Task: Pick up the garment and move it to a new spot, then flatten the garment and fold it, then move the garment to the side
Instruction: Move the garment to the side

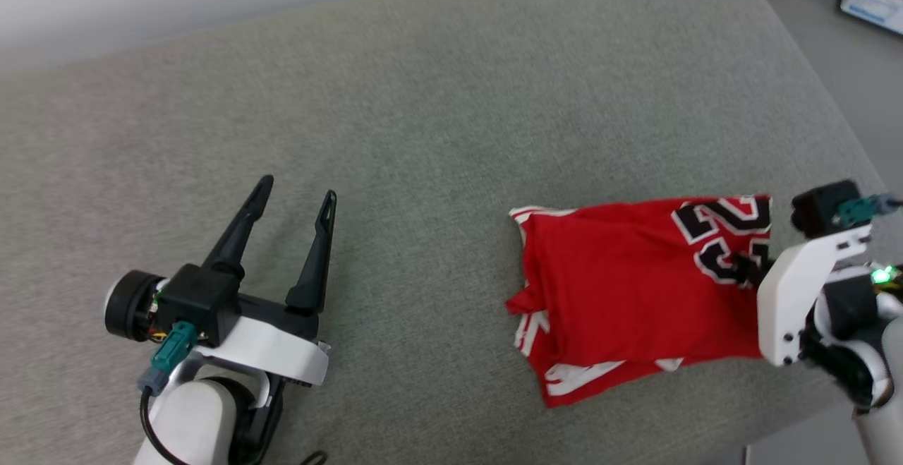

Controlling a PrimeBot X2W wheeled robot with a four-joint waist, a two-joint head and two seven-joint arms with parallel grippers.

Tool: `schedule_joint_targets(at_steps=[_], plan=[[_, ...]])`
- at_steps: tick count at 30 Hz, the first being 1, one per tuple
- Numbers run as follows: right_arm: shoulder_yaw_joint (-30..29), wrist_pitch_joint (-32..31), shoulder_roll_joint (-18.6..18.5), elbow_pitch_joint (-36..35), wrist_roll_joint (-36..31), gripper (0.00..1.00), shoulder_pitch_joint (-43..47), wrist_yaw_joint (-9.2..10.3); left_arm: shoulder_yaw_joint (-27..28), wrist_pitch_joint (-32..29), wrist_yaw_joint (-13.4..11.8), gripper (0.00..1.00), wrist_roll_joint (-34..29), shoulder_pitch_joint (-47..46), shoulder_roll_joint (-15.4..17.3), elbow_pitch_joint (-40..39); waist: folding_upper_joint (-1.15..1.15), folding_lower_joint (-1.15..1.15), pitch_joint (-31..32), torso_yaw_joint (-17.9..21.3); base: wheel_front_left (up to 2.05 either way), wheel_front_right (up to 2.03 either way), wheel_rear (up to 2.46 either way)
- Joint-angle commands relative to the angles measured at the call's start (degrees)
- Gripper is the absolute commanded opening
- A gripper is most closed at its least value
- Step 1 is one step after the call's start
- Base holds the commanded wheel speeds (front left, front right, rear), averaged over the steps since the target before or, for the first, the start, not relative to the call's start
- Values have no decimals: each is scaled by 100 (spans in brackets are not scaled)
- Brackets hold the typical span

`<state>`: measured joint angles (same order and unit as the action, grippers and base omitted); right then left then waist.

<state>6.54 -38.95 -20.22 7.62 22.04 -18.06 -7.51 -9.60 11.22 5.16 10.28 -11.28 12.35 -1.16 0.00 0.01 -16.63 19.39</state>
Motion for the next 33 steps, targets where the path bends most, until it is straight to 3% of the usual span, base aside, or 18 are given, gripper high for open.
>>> schedule_joint_targets(at_steps=[1,9,22,31,32,33], plan=[[-88,109,-31,91,-72,0,-254,5,-25,-77,22,100,-32,-106,94,-120,0,-1,-461,326,0,0,0],[-740,501,-118,699,-430,0,-1176,5,-67,-447,80,100,-128,-437,391,-714,0,-1,-1220,179,0,0,0],[-2471,770,-578,1520,-1382,0,-2088,5,-217,-639,136,100,-137,-998,672,-1132,0,-1,-1980,-372,0,0,0],[-3083,1203,-384,2001,-1915,0,-2239,6,-244,-622,131,100,-106,-1103,726,-1157,0,-1,-2168,-457,0,0,0],[-3244,1497,-291,2108,-2133,5,-2304,6,-259,-600,130,100,-85,-1128,729,-1125,0,-1,-2167,-467,0,0,0],[-3302,1635,-260,2121,-2194,38,-2333,6,-270,-599,124,100,-78,-1136,719,-1109,0,-1,-2157,-469,0,0,0]])
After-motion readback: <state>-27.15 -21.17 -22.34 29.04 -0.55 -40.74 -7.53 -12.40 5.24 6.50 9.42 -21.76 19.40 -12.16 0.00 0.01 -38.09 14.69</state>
